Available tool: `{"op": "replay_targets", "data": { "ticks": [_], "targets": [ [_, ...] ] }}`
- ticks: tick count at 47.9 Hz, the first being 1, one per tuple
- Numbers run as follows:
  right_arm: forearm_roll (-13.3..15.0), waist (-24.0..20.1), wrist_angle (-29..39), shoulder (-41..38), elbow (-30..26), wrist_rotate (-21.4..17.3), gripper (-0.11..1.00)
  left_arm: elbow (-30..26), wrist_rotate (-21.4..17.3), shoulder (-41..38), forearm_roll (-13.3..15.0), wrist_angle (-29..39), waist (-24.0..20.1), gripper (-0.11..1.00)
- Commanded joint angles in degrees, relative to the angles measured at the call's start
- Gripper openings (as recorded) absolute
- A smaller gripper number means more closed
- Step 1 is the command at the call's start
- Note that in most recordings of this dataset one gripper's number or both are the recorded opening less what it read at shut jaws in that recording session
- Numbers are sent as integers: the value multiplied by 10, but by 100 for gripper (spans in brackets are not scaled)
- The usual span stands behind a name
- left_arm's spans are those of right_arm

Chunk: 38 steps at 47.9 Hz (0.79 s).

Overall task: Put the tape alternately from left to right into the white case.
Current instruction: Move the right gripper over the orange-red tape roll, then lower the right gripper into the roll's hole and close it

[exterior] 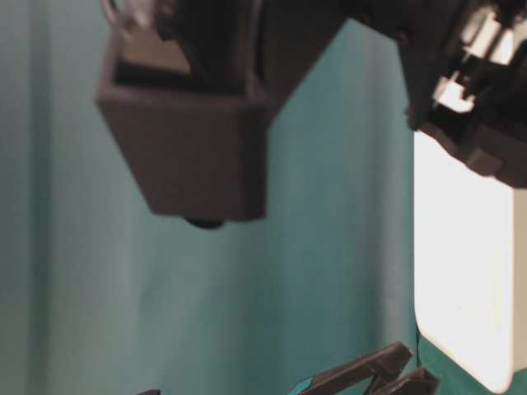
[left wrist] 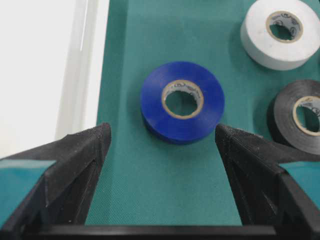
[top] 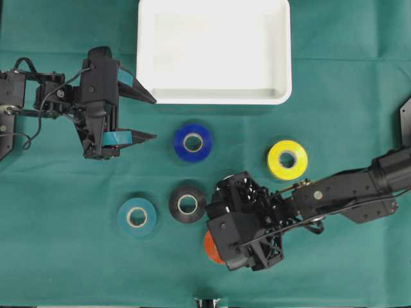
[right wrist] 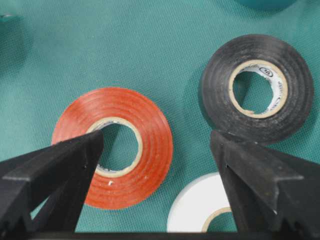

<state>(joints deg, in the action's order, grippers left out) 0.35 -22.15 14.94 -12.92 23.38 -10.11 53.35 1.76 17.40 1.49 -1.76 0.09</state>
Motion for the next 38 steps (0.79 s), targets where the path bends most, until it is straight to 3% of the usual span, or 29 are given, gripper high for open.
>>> {"op": "replay_targets", "data": {
  "ticks": [1, 38],
  "targets": [
    [1, -2, 5, 3, -18, -1, 75, -5, 1, 4, 0, -2, -1, 89],
    [1, 5, 49, -45, -45, -15, 71, 0, 1, 4, 0, -3, 5, 89]
  ]
}}
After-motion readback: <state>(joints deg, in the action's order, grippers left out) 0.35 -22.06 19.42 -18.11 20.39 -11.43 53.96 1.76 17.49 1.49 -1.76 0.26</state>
